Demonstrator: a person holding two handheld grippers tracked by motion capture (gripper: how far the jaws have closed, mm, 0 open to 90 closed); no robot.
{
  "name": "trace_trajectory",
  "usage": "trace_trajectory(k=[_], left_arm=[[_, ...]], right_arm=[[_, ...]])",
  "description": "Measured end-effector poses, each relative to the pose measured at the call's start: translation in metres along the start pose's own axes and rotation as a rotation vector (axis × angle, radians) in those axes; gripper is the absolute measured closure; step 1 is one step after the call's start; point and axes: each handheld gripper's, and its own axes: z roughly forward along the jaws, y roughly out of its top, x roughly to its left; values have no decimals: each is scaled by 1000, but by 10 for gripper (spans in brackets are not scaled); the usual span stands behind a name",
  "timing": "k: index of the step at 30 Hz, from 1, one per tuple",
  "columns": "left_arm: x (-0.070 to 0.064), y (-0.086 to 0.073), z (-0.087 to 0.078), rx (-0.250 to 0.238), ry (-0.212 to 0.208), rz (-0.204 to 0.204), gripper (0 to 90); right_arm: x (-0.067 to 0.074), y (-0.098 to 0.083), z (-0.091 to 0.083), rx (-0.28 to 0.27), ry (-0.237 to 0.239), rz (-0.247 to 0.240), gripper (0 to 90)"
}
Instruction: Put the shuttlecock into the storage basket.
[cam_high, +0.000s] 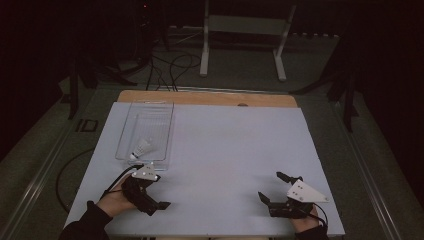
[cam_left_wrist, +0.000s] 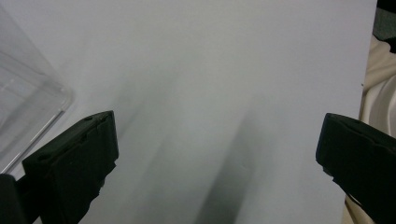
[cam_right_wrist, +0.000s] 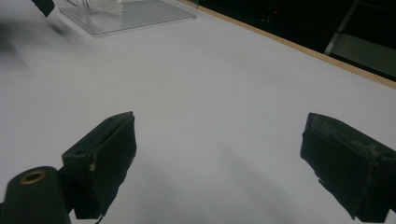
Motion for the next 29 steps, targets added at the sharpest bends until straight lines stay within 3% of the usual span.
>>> trace_trajectory(k=[12,18,29], left_arm=[[5,-12,-4,-64,16,-35,0],[6,-17,-3,-54,23,-24,0],[8,-21,-5,-83,37,-17,0]], right_arm=[[-1,-1,-1,6,2,7,103],[-1,-2,0,11,4,5,102],[-2,-2,0,11,8,5,103]])
